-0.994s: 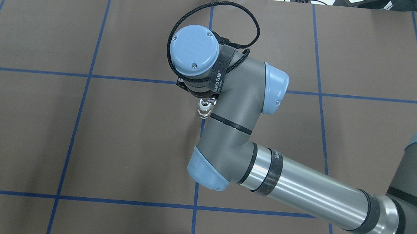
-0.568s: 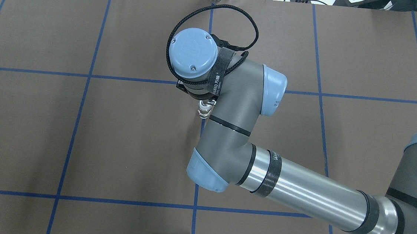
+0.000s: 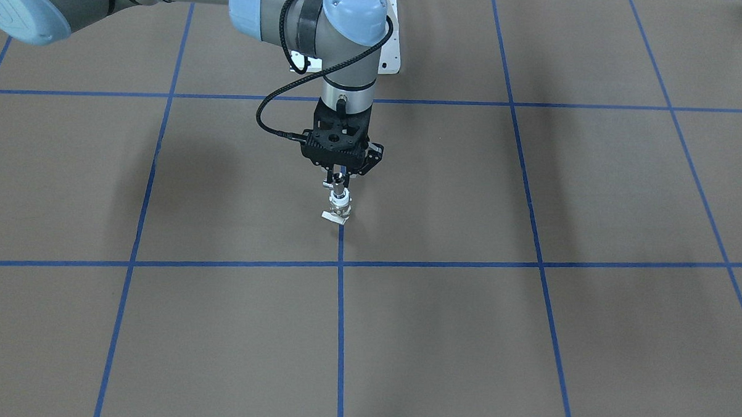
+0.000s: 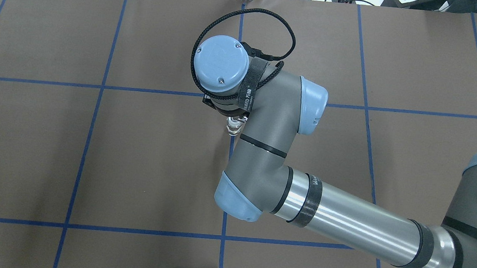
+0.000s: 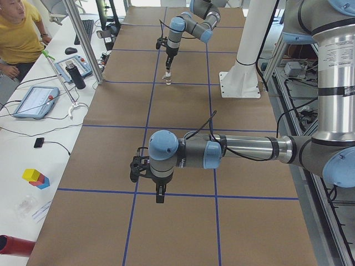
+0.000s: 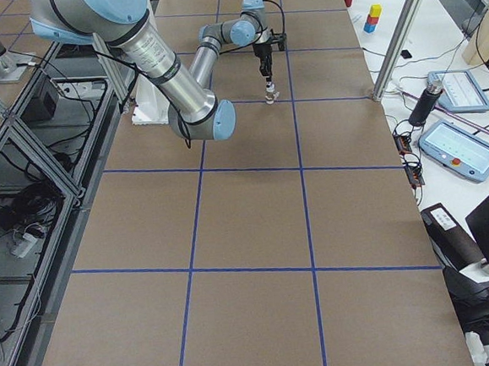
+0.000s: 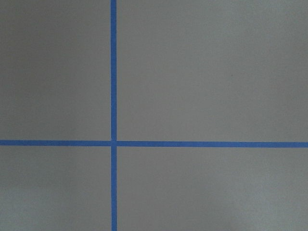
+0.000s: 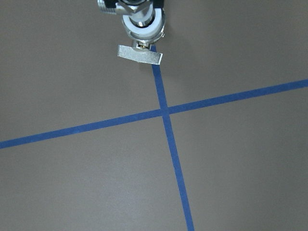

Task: Assemble PPR valve and pipe with both arms
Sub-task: 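Lower the chrome valve onto the white fitting and press it down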

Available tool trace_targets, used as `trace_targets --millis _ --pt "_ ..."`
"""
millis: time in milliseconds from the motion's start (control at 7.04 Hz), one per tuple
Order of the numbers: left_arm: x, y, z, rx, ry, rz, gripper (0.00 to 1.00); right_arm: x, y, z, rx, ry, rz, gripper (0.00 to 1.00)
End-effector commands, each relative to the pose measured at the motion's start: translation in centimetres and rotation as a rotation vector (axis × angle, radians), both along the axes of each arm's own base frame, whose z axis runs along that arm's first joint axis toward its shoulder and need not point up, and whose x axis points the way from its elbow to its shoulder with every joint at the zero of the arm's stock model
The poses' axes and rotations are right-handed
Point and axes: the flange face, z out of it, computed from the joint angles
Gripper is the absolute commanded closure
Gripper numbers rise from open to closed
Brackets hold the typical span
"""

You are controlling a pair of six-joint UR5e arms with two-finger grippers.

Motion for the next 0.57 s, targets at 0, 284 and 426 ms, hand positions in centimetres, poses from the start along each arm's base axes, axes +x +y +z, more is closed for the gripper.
trace_targets --millis 0,284,426 --pt "0.00 -0.02 0.04 -0.002 0.000 -0.001 0.00 -0.31 -0.10 0.24 0.001 0.007 -0.002 1.00" --pt "0.00 -0.03 -0.03 0.000 0.000 -0.001 0.00 -0.28 -0.16 0.24 0.003 0.008 0.005 0.31" --pt "0.00 -0.03 -0.04 0.000 0.000 -0.001 0.00 -0.29 -0.26 0.41 0.011 0.016 0.007 0.03"
